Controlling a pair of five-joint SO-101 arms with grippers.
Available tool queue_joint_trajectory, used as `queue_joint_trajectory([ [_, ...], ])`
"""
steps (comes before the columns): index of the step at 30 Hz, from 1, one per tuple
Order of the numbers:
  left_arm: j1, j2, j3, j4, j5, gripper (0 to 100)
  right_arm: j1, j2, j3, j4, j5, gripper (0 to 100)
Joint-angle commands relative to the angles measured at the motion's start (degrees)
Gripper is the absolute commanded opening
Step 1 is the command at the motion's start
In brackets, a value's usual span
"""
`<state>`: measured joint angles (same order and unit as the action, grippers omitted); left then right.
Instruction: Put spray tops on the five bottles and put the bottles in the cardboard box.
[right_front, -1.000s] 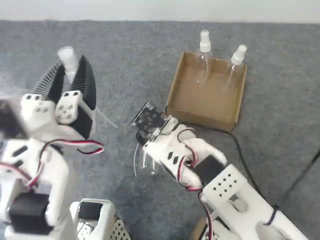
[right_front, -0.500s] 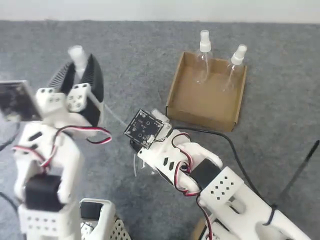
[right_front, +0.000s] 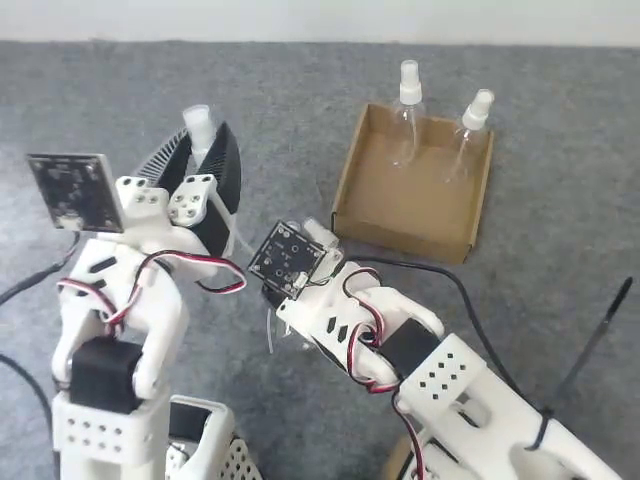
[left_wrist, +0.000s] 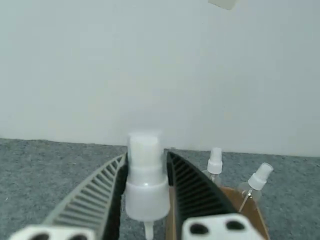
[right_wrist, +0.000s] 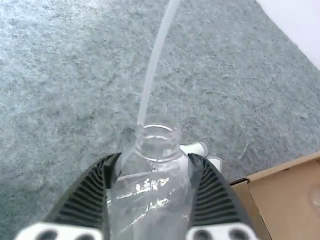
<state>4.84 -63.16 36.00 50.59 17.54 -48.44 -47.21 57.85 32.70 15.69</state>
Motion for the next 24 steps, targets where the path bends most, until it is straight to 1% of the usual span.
queue_joint_trajectory([
  [1,0.2,0.5,0.1,-4.8,0.5,1,-0.3,-2.7,-1.0,-0.9,-0.7,0.6],
  [12,2.0,0.1,9.0,-8.4,0.7,1,-0.2,-2.7,-1.0,-0.9,-0.7,0.6],
  [16,4.8,0.0,12.4,-8.2,0.7,1,-0.1,-2.7,-1.0,-1.0,-0.7,0.6],
  [18,6.0,0.0,12.4,-8.2,0.7,1,0.0,-2.7,-1.0,-1.0,-0.7,0.6],
  [24,6.2,0.0,9.6,-6.9,0.7,1,0.0,-2.7,0.1,-1.4,-0.7,0.6],
])
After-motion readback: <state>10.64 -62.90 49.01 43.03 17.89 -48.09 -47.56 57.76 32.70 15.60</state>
